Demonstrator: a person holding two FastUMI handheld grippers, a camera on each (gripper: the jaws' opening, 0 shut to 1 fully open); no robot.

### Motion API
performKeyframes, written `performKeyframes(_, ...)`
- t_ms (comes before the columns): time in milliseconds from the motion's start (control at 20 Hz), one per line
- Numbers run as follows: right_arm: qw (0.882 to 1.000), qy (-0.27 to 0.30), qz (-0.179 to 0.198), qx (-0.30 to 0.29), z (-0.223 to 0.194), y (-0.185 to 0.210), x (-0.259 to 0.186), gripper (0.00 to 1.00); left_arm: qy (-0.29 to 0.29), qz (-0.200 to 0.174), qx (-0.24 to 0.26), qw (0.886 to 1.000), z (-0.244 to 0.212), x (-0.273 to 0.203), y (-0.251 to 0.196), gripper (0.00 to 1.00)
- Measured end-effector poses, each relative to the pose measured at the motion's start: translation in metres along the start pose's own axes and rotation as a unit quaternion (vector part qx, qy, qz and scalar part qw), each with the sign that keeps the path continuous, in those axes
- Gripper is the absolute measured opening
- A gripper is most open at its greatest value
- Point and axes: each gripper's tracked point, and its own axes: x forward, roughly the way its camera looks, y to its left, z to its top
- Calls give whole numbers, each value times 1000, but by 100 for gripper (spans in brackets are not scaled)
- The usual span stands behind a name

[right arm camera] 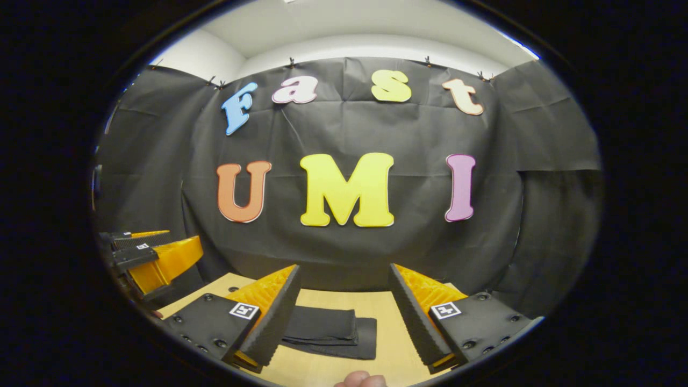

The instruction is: Grasp the waist and the cuffs of the jeans and fold them to make the two legs overlap; first hold the waist and fold one-third of the jeans toward the cuffs, then hold the cuffs and fold the remaining one-third in the same direction to finish folding.

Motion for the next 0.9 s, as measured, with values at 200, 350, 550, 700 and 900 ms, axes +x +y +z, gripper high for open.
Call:
performKeyframes(200, 1000, -6, -6, -9, 2, -3, 0, 100, 4, 3, -2, 1000, -3, 3, -2, 98)
performKeyframes(350, 1000, -4, -6, -11, -1, -6, 1, 99, 8, 2, -3, 1000, -6, 7, -4, 98)
performKeyframes(550, 1000, 5, -3, -3, -3, -6, 4, 99, 1, 6, 1, 1000, 1, 5, -4, 98)
performKeyframes(700, 1000, 4, 3, -2, -2, -1, 6, 100, 0, 8, 2, 1000, 3, 3, -3, 98)
performKeyframes(900, 1000, 4, 13, -8, -1, 4, 5, 99, 2, 11, 3, 1000, 3, 5, -3, 98)
